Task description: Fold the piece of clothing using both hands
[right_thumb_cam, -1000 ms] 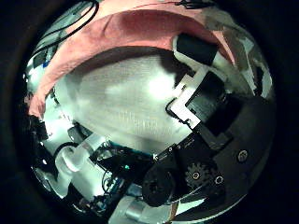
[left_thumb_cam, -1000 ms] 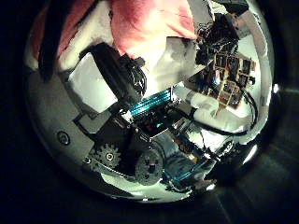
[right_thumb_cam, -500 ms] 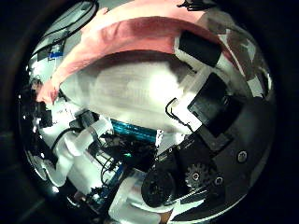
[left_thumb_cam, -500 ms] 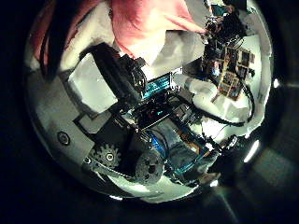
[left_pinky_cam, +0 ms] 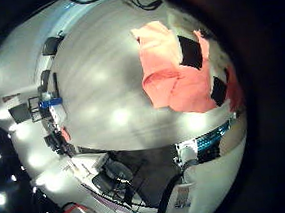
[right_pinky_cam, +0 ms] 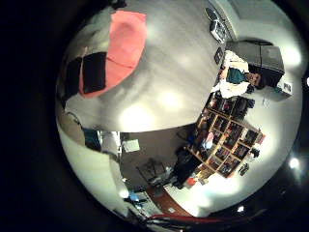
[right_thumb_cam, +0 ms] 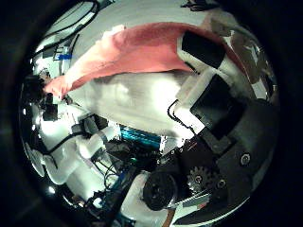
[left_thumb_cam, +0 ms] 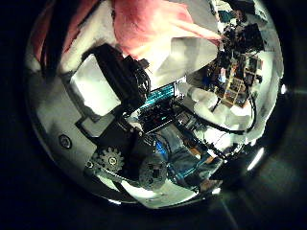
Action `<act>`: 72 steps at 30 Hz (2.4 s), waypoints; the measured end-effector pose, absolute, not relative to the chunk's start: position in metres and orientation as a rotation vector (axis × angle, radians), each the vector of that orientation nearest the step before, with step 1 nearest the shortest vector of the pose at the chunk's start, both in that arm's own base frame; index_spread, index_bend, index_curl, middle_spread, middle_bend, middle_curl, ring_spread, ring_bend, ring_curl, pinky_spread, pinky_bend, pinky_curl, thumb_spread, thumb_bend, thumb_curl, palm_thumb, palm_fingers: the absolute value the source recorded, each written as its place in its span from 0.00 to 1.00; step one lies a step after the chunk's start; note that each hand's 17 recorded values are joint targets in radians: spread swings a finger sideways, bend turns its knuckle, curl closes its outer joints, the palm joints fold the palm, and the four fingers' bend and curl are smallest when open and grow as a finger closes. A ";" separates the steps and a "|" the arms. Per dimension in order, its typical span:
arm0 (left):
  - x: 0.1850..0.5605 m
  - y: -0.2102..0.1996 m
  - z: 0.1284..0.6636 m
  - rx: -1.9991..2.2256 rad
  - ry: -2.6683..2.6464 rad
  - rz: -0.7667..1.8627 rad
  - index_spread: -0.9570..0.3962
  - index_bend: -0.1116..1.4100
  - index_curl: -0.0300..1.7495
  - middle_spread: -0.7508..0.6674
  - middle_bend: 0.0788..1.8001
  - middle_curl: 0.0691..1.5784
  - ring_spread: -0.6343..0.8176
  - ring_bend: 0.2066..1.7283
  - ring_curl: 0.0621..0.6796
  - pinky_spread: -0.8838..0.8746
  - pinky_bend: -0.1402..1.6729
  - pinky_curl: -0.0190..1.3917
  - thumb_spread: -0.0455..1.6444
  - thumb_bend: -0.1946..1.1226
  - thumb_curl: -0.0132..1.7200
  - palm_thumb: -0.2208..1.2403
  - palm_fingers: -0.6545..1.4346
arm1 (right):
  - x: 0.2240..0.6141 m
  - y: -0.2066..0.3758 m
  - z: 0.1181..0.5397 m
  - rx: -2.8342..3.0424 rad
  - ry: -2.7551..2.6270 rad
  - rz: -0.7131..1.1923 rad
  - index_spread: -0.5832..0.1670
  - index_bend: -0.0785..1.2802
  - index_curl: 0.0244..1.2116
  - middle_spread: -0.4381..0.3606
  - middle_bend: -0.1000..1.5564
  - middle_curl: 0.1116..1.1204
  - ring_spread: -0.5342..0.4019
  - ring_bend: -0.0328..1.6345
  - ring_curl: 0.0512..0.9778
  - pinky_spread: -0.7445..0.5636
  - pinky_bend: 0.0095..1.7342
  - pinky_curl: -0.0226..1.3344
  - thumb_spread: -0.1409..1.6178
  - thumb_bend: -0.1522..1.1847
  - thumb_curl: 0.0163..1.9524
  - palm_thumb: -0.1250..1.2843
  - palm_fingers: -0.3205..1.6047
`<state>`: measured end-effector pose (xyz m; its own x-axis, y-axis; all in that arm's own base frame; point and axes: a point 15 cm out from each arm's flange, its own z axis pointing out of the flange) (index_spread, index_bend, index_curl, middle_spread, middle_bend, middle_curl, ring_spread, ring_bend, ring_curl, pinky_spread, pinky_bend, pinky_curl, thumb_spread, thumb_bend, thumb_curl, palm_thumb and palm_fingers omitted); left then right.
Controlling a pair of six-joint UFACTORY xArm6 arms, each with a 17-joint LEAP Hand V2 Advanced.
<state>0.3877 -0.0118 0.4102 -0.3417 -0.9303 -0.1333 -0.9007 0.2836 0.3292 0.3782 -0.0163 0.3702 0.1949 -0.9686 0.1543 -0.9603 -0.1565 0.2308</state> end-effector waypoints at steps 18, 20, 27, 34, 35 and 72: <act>0.508 -0.017 0.301 1.828 -2.495 -0.564 0.17 0.36 0.68 0.16 0.49 0.61 0.12 0.66 0.80 0.01 0.21 0.73 0.85 0.14 0.22 0.59 0.80 | 0.498 -0.003 0.275 2.057 -1.885 -0.098 0.28 0.74 0.90 0.23 0.73 0.97 0.28 0.81 0.93 0.38 0.71 0.72 0.80 0.10 0.31 0.80 0.66; 0.515 -0.018 0.295 1.841 -2.501 -0.549 0.17 0.36 0.68 0.16 0.49 0.61 0.12 0.66 0.81 0.01 0.21 0.74 0.85 0.14 0.22 0.59 0.80 | 0.504 -0.002 0.270 2.063 -1.890 -0.086 0.28 0.74 0.90 0.23 0.73 0.97 0.28 0.81 0.93 0.38 0.71 0.73 0.80 0.11 0.31 0.79 0.66; 0.536 -0.010 0.274 1.904 -2.493 -0.511 0.17 0.35 0.69 0.15 0.49 0.62 0.12 0.66 0.81 0.00 0.21 0.75 0.86 0.14 0.22 0.58 0.79 | 0.522 -0.008 0.240 2.063 -1.901 -0.074 0.27 0.74 0.90 0.23 0.73 0.97 0.28 0.81 0.92 0.37 0.71 0.73 0.81 0.10 0.30 0.77 0.65; 0.545 -0.008 0.263 1.978 -2.441 -0.456 0.17 0.34 0.69 0.15 0.49 0.62 0.12 0.66 0.82 0.01 0.18 0.76 0.86 0.14 0.21 0.55 0.77 | 0.533 -0.018 0.227 2.056 -1.943 -0.066 0.27 0.72 0.90 0.22 0.72 0.96 0.27 0.81 0.91 0.36 0.70 0.73 0.83 0.10 0.27 0.71 0.64; 0.546 -0.008 0.263 1.987 -2.435 -0.444 0.17 0.34 0.70 0.15 0.49 0.62 0.12 0.66 0.82 0.01 0.18 0.76 0.86 0.14 0.21 0.55 0.76 | 0.534 -0.020 0.226 2.053 -1.952 -0.064 0.26 0.71 0.90 0.22 0.72 0.96 0.27 0.80 0.91 0.36 0.70 0.73 0.83 0.10 0.26 0.70 0.64; 0.459 -0.080 0.306 1.824 -2.523 0.039 0.68 0.20 0.37 0.63 0.07 0.28 0.67 0.29 0.40 0.75 0.17 0.50 0.83 0.15 0.16 0.38 0.35 | 0.466 -0.076 0.306 2.188 -2.151 -0.147 0.32 0.21 0.42 0.46 0.30 0.45 0.49 0.42 0.42 0.70 0.29 0.41 0.82 0.10 0.13 0.36 0.16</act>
<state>0.4586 -0.0800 0.3065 -0.3132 -0.9489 0.0377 -0.9497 0.3133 -0.0039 0.4662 -0.0763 0.3062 0.0163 -0.9997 -0.0194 -0.9930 -0.0184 0.1169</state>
